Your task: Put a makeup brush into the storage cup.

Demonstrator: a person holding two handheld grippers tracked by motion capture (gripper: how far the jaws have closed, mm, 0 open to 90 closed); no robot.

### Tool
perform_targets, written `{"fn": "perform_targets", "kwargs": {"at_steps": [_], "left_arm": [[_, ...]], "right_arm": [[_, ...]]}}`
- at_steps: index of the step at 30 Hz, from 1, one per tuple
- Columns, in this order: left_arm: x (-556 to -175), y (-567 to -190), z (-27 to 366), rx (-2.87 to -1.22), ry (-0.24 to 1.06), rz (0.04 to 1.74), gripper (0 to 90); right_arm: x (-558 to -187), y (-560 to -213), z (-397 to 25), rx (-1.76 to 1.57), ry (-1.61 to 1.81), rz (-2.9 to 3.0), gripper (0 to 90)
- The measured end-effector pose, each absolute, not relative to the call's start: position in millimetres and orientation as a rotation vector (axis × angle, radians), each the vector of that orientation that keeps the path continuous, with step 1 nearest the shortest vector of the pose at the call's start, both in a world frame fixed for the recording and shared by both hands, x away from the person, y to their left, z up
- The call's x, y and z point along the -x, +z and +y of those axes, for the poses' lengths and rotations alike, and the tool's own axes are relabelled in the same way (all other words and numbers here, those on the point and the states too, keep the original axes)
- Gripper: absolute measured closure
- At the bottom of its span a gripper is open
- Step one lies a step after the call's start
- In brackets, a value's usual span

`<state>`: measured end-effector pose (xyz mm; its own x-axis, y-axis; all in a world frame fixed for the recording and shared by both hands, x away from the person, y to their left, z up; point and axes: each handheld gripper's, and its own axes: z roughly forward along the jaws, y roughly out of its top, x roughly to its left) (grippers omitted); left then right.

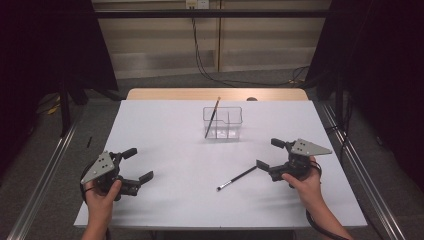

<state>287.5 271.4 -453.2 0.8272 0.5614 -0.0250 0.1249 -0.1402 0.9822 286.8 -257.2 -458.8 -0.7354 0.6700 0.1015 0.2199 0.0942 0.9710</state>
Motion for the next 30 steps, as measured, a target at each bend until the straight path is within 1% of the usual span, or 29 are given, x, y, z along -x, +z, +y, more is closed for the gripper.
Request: {"fn": "perform_targets", "kwargs": {"at_steps": [30], "left_arm": [[-290.0, -453.3, 269.5, -1.690, 0.400, 0.529, 0.5]], "right_arm": [[-322.0, -452.0, -208.2, -0.826, 1.692, 2.069, 0.0]]}}
